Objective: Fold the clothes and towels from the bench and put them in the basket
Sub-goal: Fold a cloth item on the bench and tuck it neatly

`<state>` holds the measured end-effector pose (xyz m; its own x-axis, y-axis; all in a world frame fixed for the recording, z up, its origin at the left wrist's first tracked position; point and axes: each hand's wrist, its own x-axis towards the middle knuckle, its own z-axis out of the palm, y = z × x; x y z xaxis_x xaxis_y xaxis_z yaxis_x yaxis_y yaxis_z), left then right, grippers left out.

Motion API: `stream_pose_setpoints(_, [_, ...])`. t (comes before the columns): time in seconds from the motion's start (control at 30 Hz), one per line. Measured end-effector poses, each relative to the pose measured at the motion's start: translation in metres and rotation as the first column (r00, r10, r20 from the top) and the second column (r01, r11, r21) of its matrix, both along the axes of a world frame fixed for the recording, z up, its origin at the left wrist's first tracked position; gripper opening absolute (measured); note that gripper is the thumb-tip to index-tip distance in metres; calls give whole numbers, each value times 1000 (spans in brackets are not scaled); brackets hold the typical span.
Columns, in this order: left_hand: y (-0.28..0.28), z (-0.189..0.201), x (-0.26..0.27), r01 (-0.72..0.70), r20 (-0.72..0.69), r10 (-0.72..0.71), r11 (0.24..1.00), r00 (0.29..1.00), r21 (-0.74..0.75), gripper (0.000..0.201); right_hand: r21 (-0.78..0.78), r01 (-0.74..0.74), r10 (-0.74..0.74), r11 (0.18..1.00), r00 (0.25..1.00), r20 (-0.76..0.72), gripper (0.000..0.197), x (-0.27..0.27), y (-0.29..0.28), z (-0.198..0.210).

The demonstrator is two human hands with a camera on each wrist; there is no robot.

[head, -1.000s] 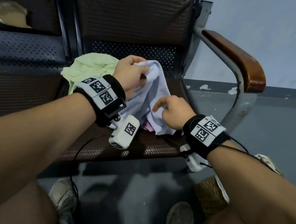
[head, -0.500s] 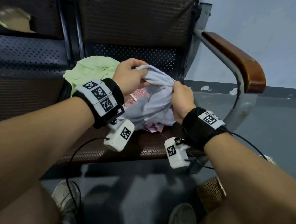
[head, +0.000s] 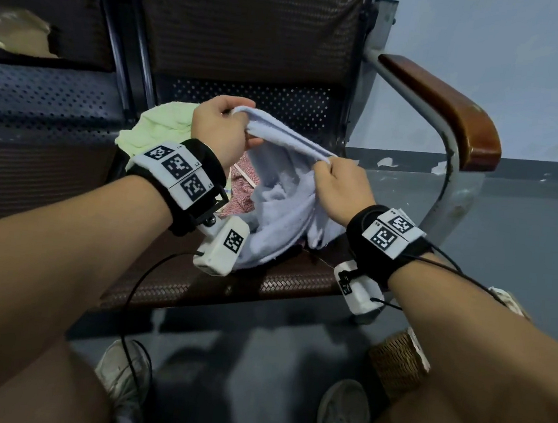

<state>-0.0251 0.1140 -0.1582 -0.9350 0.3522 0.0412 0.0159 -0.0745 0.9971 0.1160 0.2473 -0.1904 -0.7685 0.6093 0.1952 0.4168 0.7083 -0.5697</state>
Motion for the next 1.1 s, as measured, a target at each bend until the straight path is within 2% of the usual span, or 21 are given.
stream_pose_setpoints(0.1, [0,-1,-9,-90,-56,87,994,995,-56,18,27,-63,55,998,968,243,29,6,2,-2])
stream_pose_setpoints(0.17, [-1,-1,-12,-85,-69,78,990,995,-110,14,14,-84,76,996,950,302,18,9,3,1])
stream_pose_setpoints(0.23, [-2,-2,-14,-55,-40,49,987,998,-149,16,-58,-61,73,996,971,226,22,9,9,5])
stream_pose_setpoints(0.3, [-3,-2,-15,-25,2,26,986,1000,-166,28,-225,-34,52,974,996,75,34,10,18,8])
stream_pose_setpoints(0.4, [-8,-2,-19,36,-9,-39,979,999,-198,43,-341,-36,-15,939,990,-143,25,15,30,6])
stream_pose_setpoints(0.47, [-13,2,-21,94,-64,-113,965,992,-244,41,-366,22,-116,930,965,-236,16,18,38,5])
stream_pose_setpoints(0.53, [-17,5,-24,114,-139,-159,951,977,-286,26,-382,68,-185,921,942,-280,11,20,44,5])
stream_pose_setpoints(0.6, [-23,6,-27,119,-196,-191,937,962,-328,20,-336,87,-186,938,943,-274,14,19,45,5])
stream_pose_setpoints(0.7, [-28,1,-26,199,-181,-297,884,937,-423,22,-235,66,-107,970,980,-168,24,16,39,6])
stream_pose_setpoints(0.8, [-32,-4,-26,244,-159,-360,838,919,-488,28,-338,-21,-22,941,992,-121,28,13,31,8])
stream_pose_setpoints(0.87, [-35,-6,-31,130,-220,-271,856,937,-501,27,-285,-57,30,957,995,-99,29,13,28,8])
stream_pose_setpoints(0.97, [-45,-9,-41,-70,-274,-75,873,959,-482,18,-7,-45,45,999,999,-23,29,14,29,7])
stream_pose_setpoints(1.03, [-51,-11,-47,-113,-250,-9,877,968,-467,11,125,-26,27,992,1000,-8,26,15,28,8])
stream_pose_setpoints(1.1, [-54,-12,-50,-140,-200,46,862,979,-488,17,165,-14,21,986,999,-41,23,14,26,10])
